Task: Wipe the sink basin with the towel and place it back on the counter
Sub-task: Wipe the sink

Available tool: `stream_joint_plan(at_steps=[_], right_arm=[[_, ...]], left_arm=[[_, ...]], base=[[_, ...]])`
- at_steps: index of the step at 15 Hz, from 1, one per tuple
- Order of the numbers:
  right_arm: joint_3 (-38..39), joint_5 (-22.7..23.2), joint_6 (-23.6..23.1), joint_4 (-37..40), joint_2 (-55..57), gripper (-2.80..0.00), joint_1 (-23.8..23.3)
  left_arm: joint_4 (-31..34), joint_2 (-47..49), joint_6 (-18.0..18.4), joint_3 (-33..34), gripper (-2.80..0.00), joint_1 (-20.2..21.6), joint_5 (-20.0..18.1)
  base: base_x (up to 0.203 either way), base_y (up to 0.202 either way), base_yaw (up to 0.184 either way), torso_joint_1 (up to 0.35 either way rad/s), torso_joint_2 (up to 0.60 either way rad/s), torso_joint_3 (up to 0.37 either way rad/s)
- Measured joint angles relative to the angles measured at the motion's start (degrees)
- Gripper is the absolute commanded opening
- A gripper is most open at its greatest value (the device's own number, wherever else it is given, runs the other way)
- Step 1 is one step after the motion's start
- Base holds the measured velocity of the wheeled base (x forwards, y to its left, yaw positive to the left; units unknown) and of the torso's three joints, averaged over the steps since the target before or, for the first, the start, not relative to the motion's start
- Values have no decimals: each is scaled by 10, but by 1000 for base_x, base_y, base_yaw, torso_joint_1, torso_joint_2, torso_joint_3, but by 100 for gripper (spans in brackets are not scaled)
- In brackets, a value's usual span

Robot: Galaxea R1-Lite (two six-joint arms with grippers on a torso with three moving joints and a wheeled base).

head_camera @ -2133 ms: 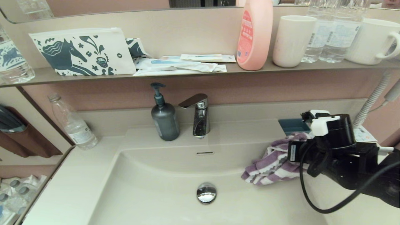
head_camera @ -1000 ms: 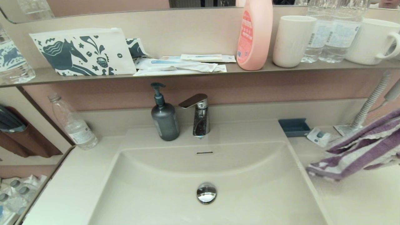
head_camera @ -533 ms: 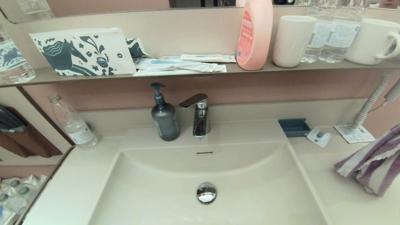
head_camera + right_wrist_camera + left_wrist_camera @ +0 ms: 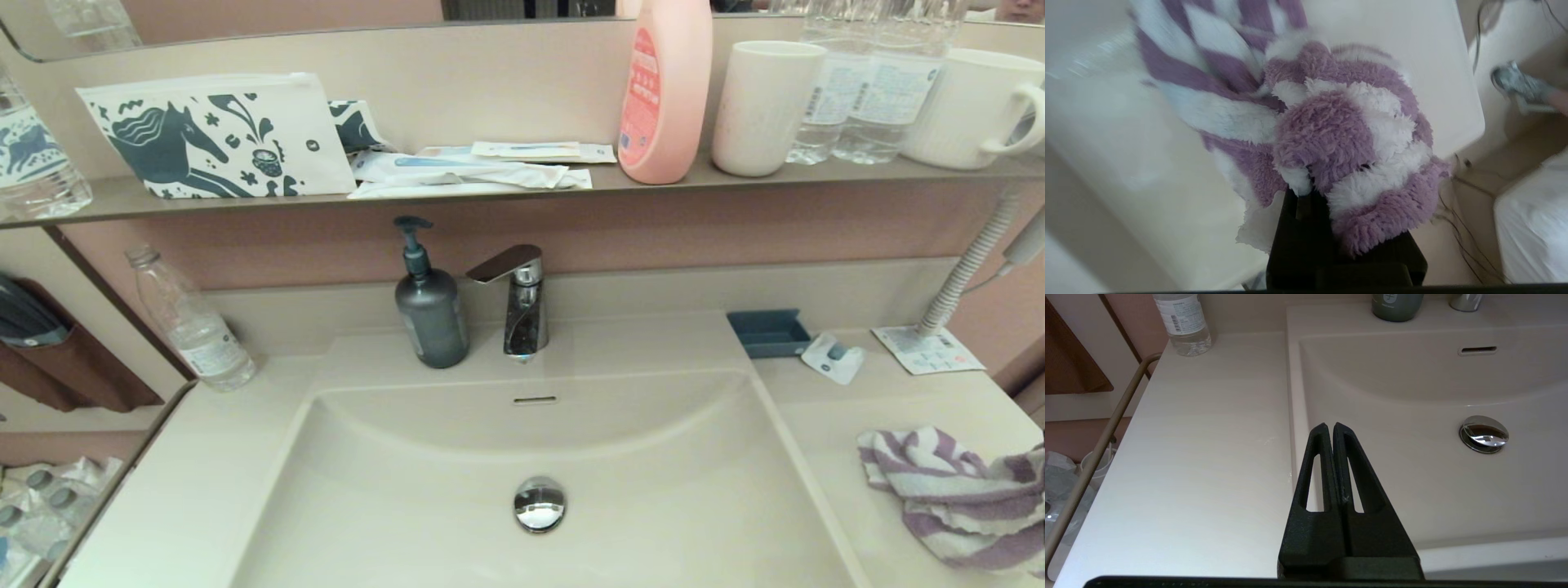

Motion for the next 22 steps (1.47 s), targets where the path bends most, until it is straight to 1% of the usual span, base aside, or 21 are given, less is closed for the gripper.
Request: stream_joint_plan(at_steps=[4,7,8,10,11,12,13,15,18,22], right_arm=[[2,-28,-26,11,75,-280,-27],[0,-27,-29,9,139,-280,-37],[0,-8,-29,4,157,-280,-36],[1,64,-34,-22,176,-280,-36],[3,97,-48,-34,184,-280,-39],[4,116,-67,-46,191,-280,-45],[5,127,-80,-65,197,-280,-50],[13,143,-102,-126,215,-280,-64],[53,143,-137,-208,245,-280,-78],[140,144,-145,-334,273,-280,-80]], left_arm=[[0,0,0,0,-280,0,0],[0,0,0,0,-280,0,0],[0,0,0,0,-280,0,0],[0,0,0,0,-280,0,0],[0,0,0,0,-280,0,0],[0,0,0,0,-280,0,0],[0,0,0,0,-280,0,0],[0,0,0,0,-280,0,0],[0,0,0,0,-280,0,0],[0,0,0,0,-280,0,0]], base=[[0,0,0,0,0,0],[0,0,0,0,0,0],[0,0,0,0,0,0],[0,0,0,0,0,0],[0,0,0,0,0,0],[0,0,0,0,0,0],[0,0,0,0,0,0],[0,0,0,0,0,0],[0,0,0,0,0,0],[0,0,0,0,0,0]])
